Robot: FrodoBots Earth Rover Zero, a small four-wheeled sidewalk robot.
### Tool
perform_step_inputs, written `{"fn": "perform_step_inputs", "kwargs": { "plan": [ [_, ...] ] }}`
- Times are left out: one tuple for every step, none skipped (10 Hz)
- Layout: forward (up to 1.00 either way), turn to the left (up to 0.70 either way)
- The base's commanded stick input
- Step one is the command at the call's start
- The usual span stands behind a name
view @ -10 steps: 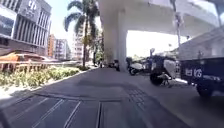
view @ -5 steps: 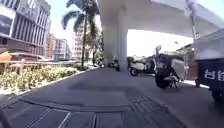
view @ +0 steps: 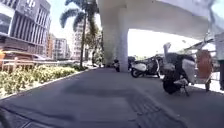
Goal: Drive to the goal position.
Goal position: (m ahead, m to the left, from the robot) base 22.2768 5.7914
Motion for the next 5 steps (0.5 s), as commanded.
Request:
{"fn": "perform_step_inputs", "kwargs": {
  "plan": [
    [0.70, 0.00],
    [0.70, 0.00],
    [0.70, 0.00],
    [0.70, 0.00],
    [0.70, 0.00]
  ]
}}
